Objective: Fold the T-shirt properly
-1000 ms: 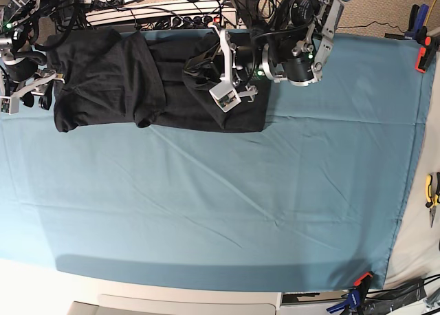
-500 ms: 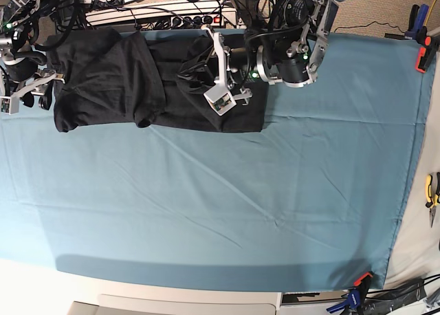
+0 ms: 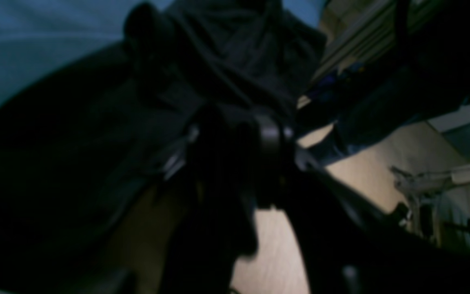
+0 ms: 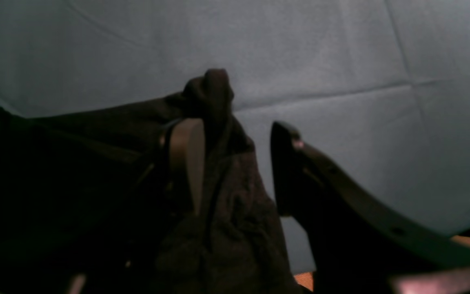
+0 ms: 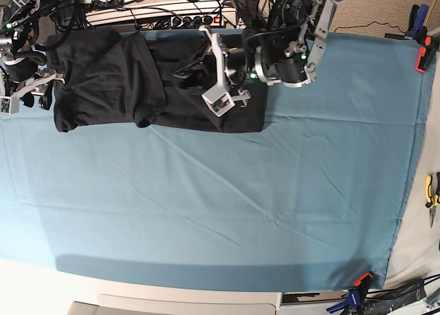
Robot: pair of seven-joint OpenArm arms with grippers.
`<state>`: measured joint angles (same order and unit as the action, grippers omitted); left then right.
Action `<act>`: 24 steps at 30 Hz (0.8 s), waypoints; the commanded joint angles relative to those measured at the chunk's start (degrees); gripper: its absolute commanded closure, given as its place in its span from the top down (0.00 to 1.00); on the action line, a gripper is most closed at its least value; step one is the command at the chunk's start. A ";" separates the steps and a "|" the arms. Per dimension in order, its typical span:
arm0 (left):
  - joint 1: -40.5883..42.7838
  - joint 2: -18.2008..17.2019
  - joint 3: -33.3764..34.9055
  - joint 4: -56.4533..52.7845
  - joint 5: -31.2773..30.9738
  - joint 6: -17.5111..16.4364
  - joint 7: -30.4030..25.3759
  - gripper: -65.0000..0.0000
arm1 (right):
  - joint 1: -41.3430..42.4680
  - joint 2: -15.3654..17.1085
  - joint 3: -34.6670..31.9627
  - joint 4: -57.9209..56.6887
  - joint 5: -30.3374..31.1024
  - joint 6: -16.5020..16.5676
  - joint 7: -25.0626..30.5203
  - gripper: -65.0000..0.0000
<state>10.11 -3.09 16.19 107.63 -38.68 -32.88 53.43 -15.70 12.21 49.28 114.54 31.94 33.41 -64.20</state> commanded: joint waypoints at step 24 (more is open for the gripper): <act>-0.39 0.00 -7.39 2.27 5.38 15.37 -0.31 0.00 | 0.28 0.96 0.28 0.96 0.59 -0.26 1.44 0.41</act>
<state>9.98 -3.38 8.49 108.86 -32.14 -16.84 54.11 -15.70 12.21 49.28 114.54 31.97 33.41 -64.23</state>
